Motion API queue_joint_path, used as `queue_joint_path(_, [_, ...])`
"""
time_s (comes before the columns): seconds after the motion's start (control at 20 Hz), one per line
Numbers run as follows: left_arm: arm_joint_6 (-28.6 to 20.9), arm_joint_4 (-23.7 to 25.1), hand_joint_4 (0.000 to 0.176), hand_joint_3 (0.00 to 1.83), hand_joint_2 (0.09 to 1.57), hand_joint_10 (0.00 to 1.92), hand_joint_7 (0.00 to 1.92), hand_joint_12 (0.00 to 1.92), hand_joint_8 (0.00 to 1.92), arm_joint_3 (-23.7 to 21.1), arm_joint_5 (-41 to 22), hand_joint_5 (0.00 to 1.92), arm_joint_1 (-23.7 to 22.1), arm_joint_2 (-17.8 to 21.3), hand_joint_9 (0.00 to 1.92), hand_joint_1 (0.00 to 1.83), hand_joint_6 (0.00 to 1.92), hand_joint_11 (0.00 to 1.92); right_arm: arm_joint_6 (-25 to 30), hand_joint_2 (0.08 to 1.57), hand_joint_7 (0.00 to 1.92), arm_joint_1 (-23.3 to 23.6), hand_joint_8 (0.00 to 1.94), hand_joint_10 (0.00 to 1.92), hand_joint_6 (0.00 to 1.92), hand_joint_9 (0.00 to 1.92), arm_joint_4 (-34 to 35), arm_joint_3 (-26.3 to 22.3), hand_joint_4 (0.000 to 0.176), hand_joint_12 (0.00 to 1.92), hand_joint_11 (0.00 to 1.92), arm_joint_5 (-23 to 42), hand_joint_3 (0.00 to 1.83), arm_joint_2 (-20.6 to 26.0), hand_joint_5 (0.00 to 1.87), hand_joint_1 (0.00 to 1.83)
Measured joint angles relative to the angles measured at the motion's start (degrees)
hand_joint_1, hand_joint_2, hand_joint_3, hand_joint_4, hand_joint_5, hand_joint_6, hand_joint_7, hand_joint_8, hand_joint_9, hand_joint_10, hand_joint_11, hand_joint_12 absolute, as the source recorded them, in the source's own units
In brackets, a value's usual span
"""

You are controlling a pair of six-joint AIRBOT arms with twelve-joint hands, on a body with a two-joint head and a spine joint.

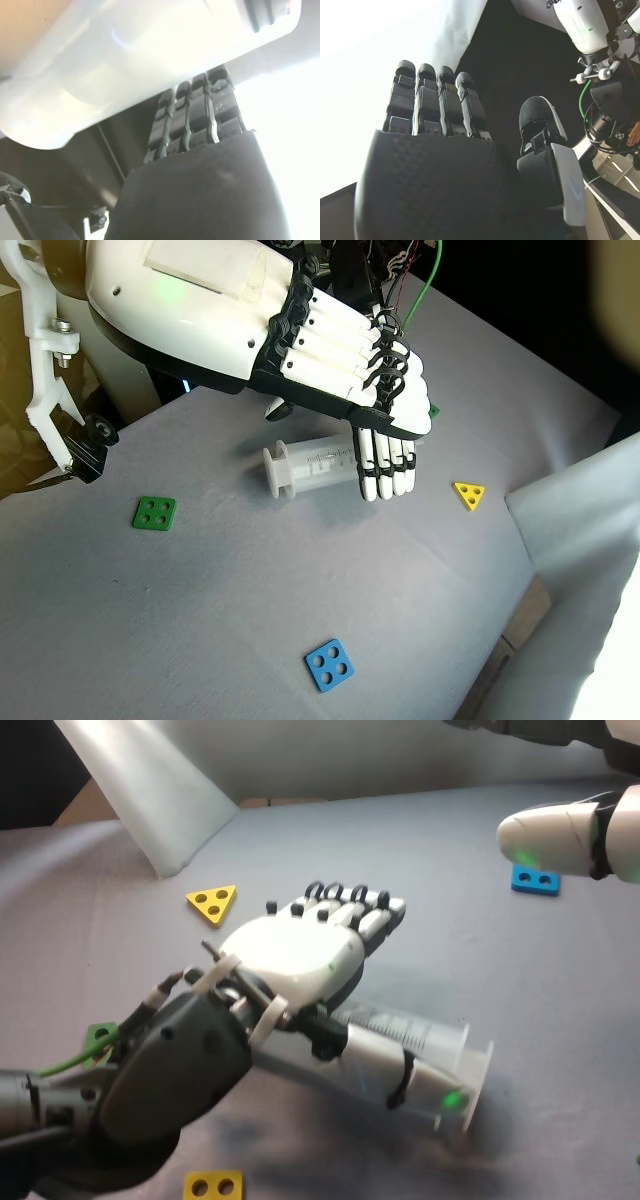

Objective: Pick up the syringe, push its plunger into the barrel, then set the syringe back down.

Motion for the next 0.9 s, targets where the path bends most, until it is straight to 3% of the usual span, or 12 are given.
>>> queue_joint_path(0.2, [-0.04, 1.86, 0.0, 0.01, 0.58, 0.0, 0.0, 0.0, 0.0, 0.02, 3.65, 0.0, -3.48, 3.02, 0.0, 0.32, 0.0, 0.0, 3.41, 1.35, 0.04, 2.47, 0.0, 0.0, 0.0, 0.01, 0.0, 0.0, 0.0, 0.0, 0.0, 3.3, 0.0, 0.07, 0.07, 0.0])
queue_joint_path(0.4, [-1.03, 6.75, 0.0, 0.02, 0.61, 0.0, 0.0, 0.02, 0.0, -0.59, 12.22, 0.01, -7.8, 7.56, 0.0, 0.29, 0.01, 0.04, 4.68, 1.35, 0.05, 2.47, 0.0, 0.0, 0.01, 0.01, 0.0, 0.0, 0.0, 0.0, 0.0, 6.23, 0.0, 0.07, 0.09, 0.0])
queue_joint_path(0.45, [-4.02, 10.49, 0.0, 0.02, 0.71, 0.02, 0.2, 0.09, 0.02, -0.68, 15.13, 0.19, -9.05, 8.9, 0.17, 0.32, 0.02, 0.14, 4.92, 1.36, 0.11, 3.1, 0.0, 0.01, 0.01, 0.06, 0.0, 0.0, 0.0, 0.02, 0.03, 6.82, 0.0, 0.07, 0.14, 0.0])
queue_joint_path(0.5, [-6.12, 12.81, 0.0, 0.02, 0.83, 0.01, 0.33, 0.34, 0.02, -0.94, 17.49, 0.3, -10.21, 10.05, 0.3, 0.32, 0.02, 0.12, 5.01, 1.38, 0.16, 3.54, 0.03, 0.0, 0.0, 0.12, 0.0, -0.02, 0.0, 0.22, 0.01, 7.43, 0.0, 0.07, 0.2, 0.0])
queue_joint_path(0.6, [-11.63, 20.76, 0.0, 0.0, 1.14, 0.09, 0.63, 0.93, 0.07, -2.08, 24.65, 0.56, -14.05, 14.43, 0.58, 0.33, 0.04, 0.11, 6.03, 1.41, 0.4, 4.59, 0.02, 0.04, 0.02, 0.32, 0.0, 0.0, 0.0, 0.81, 0.0, 8.61, 0.0, 0.07, 0.4, 0.0])
queue_joint_path(0.65, [-13.6, 23.98, 0.0, 0.0, 1.25, 0.64, 0.56, 1.16, 0.52, -2.67, 27.91, 0.54, -15.87, 16.55, 0.46, 0.3, 0.43, 0.13, 6.47, 1.43, 0.49, 4.85, 0.04, 0.07, 0.04, 0.42, 0.0, -0.02, 0.0, 1.06, 0.0, 9.33, 0.0, 0.28, 0.47, 0.0])
queue_joint_path(0.7, [-15.89, 26.82, 0.0, 0.0, 1.31, 1.08, 0.39, 1.32, 1.04, -3.13, 29.57, 0.34, -17.0, 18.16, 0.34, 0.25, 0.99, 0.13, 7.13, 1.45, 0.54, 5.01, 0.04, 0.08, 0.04, 0.47, 0.0, -0.09, 0.0, 1.16, 0.0, 9.9, 0.01, 0.48, 0.5, 0.0])
queue_joint_path(0.75, [-18.99, 30.84, 0.0, 0.01, 1.37, 1.44, 0.32, 1.51, 1.43, -3.65, 32.39, 0.29, -18.47, 20.17, 0.29, 0.19, 1.38, 0.15, 7.65, 1.47, 0.63, 5.4, 0.08, 0.13, 0.06, 0.55, 0.0, -0.11, 0.0, 1.3, 0.0, 10.78, 0.01, 0.79, 0.56, 0.0])
queue_joint_path(0.8, [-21.31, 33.05, 0.0, 0.01, 1.43, 1.67, 0.35, 1.69, 1.66, -4.33, 33.9, 0.34, -19.32, 21.86, 0.3, 0.17, 1.63, 0.19, 7.89, 1.5, 0.68, 5.73, 0.29, 0.61, 0.12, 0.5, 0.0, -0.13, 0.0, 1.46, 0.04, 11.08, 0.0, 1.14, 0.65, 0.0])
queue_joint_path(0.85, [-23.5, 35.17, 0.0, 0.01, 1.47, 1.78, 0.4, 1.8, 1.76, -5.35, 34.69, 0.39, -19.8, 23.5, 0.34, 0.18, 1.75, 0.24, 8.11, 1.51, 0.56, 6.32, 0.74, 1.01, 0.22, 0.4, 0.0, -0.31, 0.0, 1.56, 0.05, 11.06, 0.0, 1.55, 0.66, 0.0])
queue_joint_path(0.9, [-26.8, 38.36, 0.0, 0.02, 1.53, 1.89, 0.47, 1.9, 1.89, -6.4, 35.26, 0.45, -20.44, 24.94, 0.42, 0.1, 1.88, 0.32, 8.17, 1.52, 0.47, 6.69, 1.27, 1.44, 0.78, 0.36, 0.0, -0.74, 0.0, 1.77, 0.13, 10.73, 0.0, 2.05, 0.54, 0.0])
